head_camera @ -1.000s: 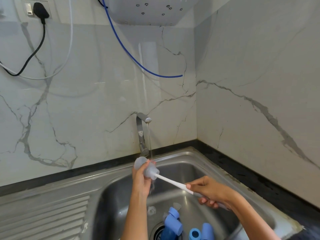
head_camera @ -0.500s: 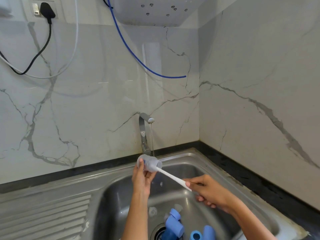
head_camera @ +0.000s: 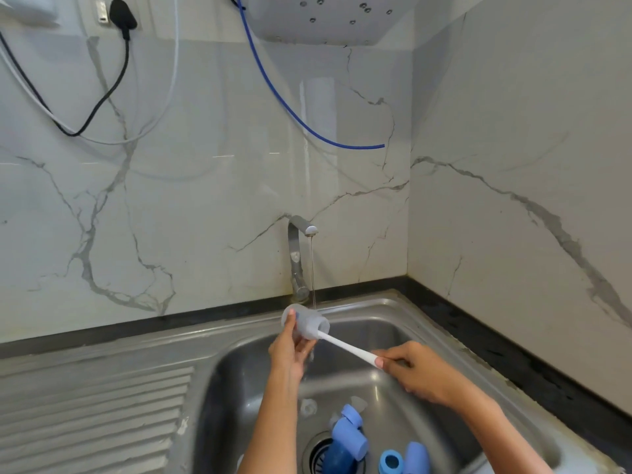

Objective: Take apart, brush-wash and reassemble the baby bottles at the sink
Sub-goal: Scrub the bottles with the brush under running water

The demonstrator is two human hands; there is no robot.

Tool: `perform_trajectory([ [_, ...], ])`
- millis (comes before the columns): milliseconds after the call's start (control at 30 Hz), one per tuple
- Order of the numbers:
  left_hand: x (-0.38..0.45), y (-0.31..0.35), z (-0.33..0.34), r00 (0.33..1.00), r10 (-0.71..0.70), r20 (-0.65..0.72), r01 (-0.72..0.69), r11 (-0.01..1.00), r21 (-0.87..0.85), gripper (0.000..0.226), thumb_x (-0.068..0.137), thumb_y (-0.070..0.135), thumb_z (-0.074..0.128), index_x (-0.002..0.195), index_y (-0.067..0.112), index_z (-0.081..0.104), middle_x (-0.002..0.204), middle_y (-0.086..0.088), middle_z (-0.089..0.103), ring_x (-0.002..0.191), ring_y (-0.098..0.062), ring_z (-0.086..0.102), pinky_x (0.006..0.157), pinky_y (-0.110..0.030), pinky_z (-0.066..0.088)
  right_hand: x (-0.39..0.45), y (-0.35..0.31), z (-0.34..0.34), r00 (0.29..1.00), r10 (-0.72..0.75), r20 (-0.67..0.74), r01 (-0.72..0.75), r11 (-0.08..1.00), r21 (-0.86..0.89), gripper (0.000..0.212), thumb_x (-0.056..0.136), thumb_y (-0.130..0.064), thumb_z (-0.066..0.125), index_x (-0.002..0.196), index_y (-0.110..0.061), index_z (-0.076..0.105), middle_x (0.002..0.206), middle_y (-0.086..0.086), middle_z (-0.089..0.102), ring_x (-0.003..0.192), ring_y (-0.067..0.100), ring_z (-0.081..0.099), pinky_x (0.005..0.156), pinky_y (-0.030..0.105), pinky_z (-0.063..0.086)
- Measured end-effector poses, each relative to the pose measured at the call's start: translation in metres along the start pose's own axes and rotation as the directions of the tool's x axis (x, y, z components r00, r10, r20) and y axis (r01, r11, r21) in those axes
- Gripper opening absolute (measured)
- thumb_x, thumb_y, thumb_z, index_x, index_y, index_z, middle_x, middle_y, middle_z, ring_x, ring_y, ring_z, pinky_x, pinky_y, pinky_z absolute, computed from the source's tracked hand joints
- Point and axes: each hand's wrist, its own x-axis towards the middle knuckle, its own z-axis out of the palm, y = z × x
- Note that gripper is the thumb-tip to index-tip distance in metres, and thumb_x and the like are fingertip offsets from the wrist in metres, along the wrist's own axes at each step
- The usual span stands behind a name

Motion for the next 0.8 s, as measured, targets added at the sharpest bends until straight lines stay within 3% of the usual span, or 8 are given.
perform_trajectory([
  [67,-0.001,0.005,0.0,0.997,-0.05,0.066,0.058,0.991,-0.117,0.029,0.086,0.023,0.067,0.103,0.001,0.058,0.107,-0.02,0.06,0.091,-0.031,0.064,0.061,-0.042,0.059,-0.001,-0.002,-0.001,1.0,0.0,0.004,0.0,0.994,0.108,0.022,0.099,-0.028,0.052,0.111,-0.021,0.069,0.07,-0.027,0.066,0.044,0.0,0.042,0.045,0.015,0.037],
  [133,-0.006,0.004,0.004,0.994,-0.04,0.099,0.055,0.985,-0.164,0.032,0.087,0.025,0.065,0.108,0.002,0.057,0.108,-0.019,0.059,0.092,-0.03,0.063,0.061,-0.04,0.059,0.0,-0.002,0.003,0.997,0.013,-0.073,-0.001,0.986,0.166,0.027,0.098,-0.028,0.054,0.121,-0.024,0.066,0.058,-0.017,0.059,0.046,0.0,0.043,0.045,0.013,0.036],
  [233,-0.013,0.0,0.013,0.999,-0.008,0.046,0.014,0.991,-0.131,0.036,0.086,0.023,0.067,0.112,0.001,0.053,0.1,-0.017,0.061,0.086,-0.026,0.064,0.058,-0.036,0.058,0.0,-0.004,0.013,0.975,0.031,-0.219,-0.03,1.0,0.008,0.032,0.096,-0.039,0.053,0.128,-0.039,0.058,0.076,-0.013,0.063,0.057,0.003,0.053,0.052,0.017,0.044],
  [367,-0.009,-0.004,0.015,0.996,0.049,-0.076,-0.05,0.999,-0.006,0.042,0.08,0.019,0.075,0.11,-0.002,0.055,0.102,-0.019,0.063,0.082,-0.025,0.066,0.056,-0.036,0.058,0.004,-0.001,0.015,0.974,0.079,-0.211,-0.11,0.984,-0.141,0.03,0.096,-0.046,0.05,0.124,-0.041,0.061,0.092,-0.007,0.071,0.066,0.008,0.061,0.067,0.024,0.053],
  [467,-0.006,0.002,0.011,0.999,0.034,0.002,-0.033,0.996,-0.081,0.048,0.083,0.024,0.071,0.12,0.0,0.054,0.103,-0.016,0.064,0.085,-0.025,0.066,0.053,-0.032,0.059,-0.001,-0.005,0.005,0.993,-0.023,-0.112,0.018,0.999,-0.052,0.027,0.097,-0.035,0.053,0.12,-0.028,0.067,0.084,-0.021,0.071,0.055,-0.001,0.053,0.06,0.019,0.05],
  [567,-0.008,0.013,0.015,0.989,-0.003,0.149,0.029,0.985,-0.173,0.047,0.087,0.029,0.065,0.124,0.003,0.052,0.105,-0.017,0.06,0.089,-0.027,0.065,0.05,-0.03,0.058,-0.008,-0.011,-0.004,0.979,-0.094,-0.182,0.09,0.995,-0.033,0.027,0.097,-0.033,0.055,0.118,-0.024,0.068,0.073,-0.042,0.061,0.059,-0.006,0.056,0.059,0.013,0.046],
  [667,-0.006,0.014,0.016,0.987,-0.009,0.161,0.028,0.993,-0.118,0.046,0.087,0.03,0.065,0.122,0.002,0.053,0.106,-0.017,0.059,0.089,-0.026,0.064,0.051,-0.03,0.058,-0.003,-0.006,0.006,0.951,-0.058,-0.304,0.008,0.986,-0.164,0.032,0.096,-0.045,0.051,0.128,-0.043,0.057,0.101,-0.016,0.07,0.081,0.005,0.065,0.074,0.023,0.053],
  [800,0.001,0.006,0.008,0.997,-0.008,0.074,0.007,1.0,0.009,0.044,0.084,0.026,0.07,0.117,0.0,0.055,0.102,-0.017,0.063,0.088,-0.027,0.065,0.06,-0.037,0.06,0.002,-0.007,0.021,0.964,0.094,-0.248,-0.111,0.992,-0.055,0.028,0.097,-0.045,0.05,0.12,-0.038,0.063,0.084,-0.007,0.069,0.063,0.006,0.057,0.062,0.019,0.047],
])
